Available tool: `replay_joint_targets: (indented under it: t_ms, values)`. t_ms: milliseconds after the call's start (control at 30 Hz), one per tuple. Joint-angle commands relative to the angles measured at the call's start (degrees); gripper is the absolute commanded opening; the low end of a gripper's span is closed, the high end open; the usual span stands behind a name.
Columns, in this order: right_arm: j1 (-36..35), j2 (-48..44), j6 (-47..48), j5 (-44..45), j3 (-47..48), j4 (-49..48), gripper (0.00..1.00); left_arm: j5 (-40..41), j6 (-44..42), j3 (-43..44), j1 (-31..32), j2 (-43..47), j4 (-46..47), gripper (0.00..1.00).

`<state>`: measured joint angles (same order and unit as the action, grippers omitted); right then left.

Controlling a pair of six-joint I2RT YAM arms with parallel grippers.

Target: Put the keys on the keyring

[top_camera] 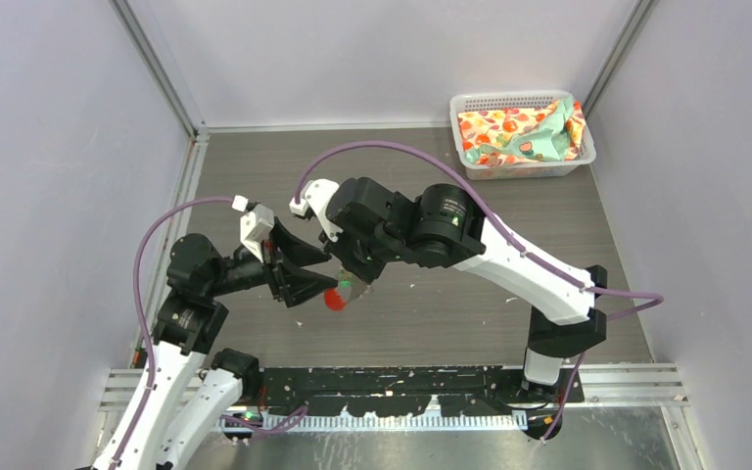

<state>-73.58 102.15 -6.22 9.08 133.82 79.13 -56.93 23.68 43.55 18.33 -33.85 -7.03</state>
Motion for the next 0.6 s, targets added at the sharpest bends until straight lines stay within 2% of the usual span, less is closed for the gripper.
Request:
replay_joint_targets:
  t_ms: [0, 200, 367, 567]
  values:
    - [-0.64, 0.90, -1.86, 2.16, 3.03, 0.04, 0.01, 1.86, -1.90, -0.30, 0.13, 1.91, 0.23, 0.61]
    - [-0.86, 3.25, -2.36, 2.19, 5.43, 1.06, 0.01, -2.94, -2.44, -0.84, 0.28, 1.08, 0.30, 0.48]
    - [-0.95, 3.88, -2.71, 2.04, 6.06, 0.95, 0.01, -2.49, -5.44, -2.17, 0.74, 1.58, -0.43, 0.48]
    - [-0.95, 4.19, -2.78, 1.39, 6.94, 0.85, 0.01, -1.56, -10.92, -2.92, 0.92, 2.08, -3.00, 0.39]
